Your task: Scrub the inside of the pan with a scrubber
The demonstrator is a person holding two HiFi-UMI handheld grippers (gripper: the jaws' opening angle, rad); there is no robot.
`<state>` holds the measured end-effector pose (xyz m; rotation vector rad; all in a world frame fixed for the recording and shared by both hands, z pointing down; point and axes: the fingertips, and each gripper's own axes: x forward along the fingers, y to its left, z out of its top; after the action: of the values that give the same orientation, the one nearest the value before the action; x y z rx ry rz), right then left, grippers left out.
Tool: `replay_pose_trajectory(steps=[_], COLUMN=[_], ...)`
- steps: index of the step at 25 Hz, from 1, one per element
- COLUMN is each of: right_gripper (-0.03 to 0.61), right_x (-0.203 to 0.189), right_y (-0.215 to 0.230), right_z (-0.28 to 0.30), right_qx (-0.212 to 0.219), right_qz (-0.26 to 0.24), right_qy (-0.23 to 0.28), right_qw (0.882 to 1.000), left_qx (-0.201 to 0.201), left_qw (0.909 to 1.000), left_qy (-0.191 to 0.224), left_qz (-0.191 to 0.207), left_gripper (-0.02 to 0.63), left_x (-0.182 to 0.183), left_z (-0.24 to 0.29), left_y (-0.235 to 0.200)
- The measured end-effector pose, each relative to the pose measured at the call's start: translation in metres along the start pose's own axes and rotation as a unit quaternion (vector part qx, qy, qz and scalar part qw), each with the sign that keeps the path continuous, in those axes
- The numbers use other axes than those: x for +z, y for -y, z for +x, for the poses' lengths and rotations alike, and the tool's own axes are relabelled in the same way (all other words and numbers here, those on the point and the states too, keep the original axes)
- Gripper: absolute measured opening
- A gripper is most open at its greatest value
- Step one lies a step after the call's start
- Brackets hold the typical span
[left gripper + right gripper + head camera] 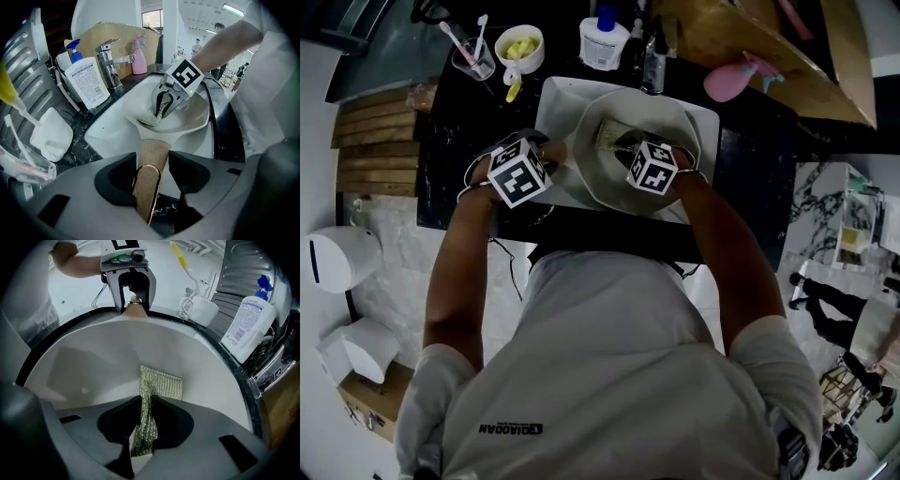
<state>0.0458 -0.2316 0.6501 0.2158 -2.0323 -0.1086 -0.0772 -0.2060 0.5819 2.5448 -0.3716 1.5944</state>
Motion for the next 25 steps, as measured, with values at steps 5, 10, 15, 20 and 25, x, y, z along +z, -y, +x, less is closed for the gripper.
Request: replay_pose_trajectory(steps=[5, 10, 15, 20, 25], right_gripper=[0.089, 0.089, 0.089, 0.089, 0.089], right_x=[0.003, 0.009, 0.010, 0.012, 0.006], right_y=[-0.015, -0.041, -0.070, -0.090, -0.098], right_z=[-0.004, -0.010, -0.016, -0.024, -0.026], right_qx=[0.019, 0.060, 0.114, 0.165, 0.195], right_qz=[-0.003, -0.009, -0.012, 0.004, 0.030], right_qy=[0.013, 0.025, 0.029, 0.031, 0.030], right_qw=[1.000, 0.998, 0.993, 0.986, 0.980], left_qx=[0.000, 0.000, -0.001, -0.002, -0.003], left_qw=[1.0000, 1.0000, 1.0000, 1.0000, 1.0000], left_qy=[0.000, 0.000, -0.001, -0.002, -0.002], left_qz=[0.000, -0.001, 0.000, -0.001, -0.002], left_gripper=[0.225, 0.225, 0.225, 0.225, 0.225], left_x=[0.000, 0.000, 0.000, 0.000, 0.000], left_z=[0.000, -0.001, 0.000, -0.001, -0.001], left_y=[0.000, 0.001, 0.000, 0.001, 0.001])
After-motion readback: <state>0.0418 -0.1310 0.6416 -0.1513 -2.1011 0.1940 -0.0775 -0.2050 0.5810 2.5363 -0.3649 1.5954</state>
